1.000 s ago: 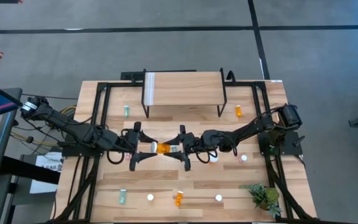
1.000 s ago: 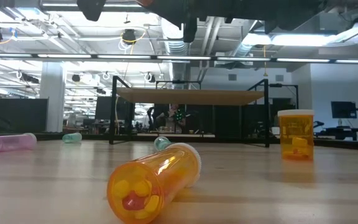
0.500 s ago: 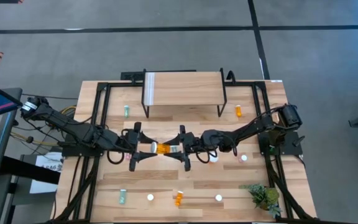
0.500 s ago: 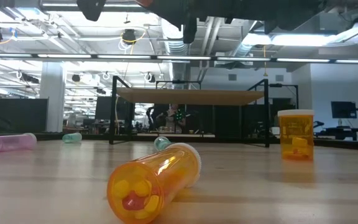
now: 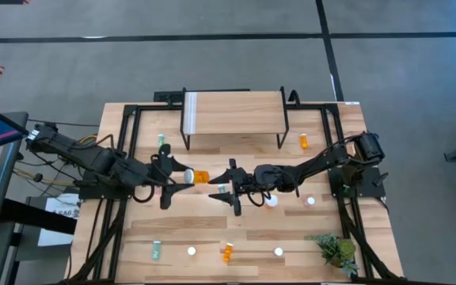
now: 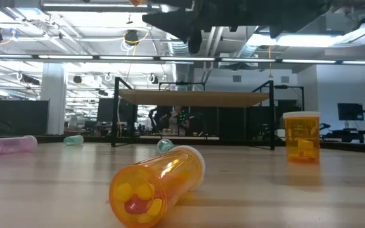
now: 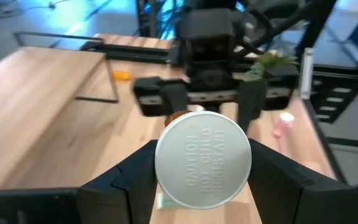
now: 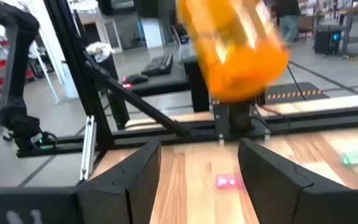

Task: Pick and place medicine bottles onto shelf by color
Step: Put the left large orange pill bottle on the shelf

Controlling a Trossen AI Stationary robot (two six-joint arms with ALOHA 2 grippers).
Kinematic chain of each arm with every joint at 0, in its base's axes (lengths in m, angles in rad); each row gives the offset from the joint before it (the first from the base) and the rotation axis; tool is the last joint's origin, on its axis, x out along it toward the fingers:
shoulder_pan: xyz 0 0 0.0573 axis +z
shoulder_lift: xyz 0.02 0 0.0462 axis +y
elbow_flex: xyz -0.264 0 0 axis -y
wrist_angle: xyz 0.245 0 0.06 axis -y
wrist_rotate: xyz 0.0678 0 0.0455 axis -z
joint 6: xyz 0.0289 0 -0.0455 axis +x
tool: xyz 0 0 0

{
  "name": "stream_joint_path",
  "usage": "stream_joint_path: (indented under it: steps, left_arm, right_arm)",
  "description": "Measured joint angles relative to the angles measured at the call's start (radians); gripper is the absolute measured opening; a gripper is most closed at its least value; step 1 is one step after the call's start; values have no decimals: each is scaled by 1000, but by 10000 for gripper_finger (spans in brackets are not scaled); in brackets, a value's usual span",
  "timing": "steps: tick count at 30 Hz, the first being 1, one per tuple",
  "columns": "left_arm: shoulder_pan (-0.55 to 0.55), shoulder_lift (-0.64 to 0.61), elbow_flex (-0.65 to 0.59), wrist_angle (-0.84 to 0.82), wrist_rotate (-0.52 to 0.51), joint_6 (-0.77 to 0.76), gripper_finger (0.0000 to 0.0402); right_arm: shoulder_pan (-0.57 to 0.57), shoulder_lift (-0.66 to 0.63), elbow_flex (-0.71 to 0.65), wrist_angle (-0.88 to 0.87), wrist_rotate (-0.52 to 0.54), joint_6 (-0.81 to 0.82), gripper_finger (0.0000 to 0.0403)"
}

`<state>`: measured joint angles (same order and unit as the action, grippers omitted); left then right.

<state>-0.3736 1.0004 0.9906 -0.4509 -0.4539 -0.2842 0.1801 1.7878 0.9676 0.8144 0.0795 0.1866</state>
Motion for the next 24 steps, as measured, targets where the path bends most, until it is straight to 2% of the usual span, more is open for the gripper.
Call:
stream_joint_path:
  steps: [4, 9, 24]
  left_arm:
    - [60, 0, 67, -108, -2, -13, 196]
    - [181, 0, 120, -193, 62, -6, 197]
    - [601, 84, 133, -221, 411, 113, 197]
  right_arm:
    - [-8, 0, 0, -37, 0, 23, 237]
    - [-13, 0, 0, -61, 0, 26, 237]
    - [1, 0, -1, -105, 3, 59, 237]
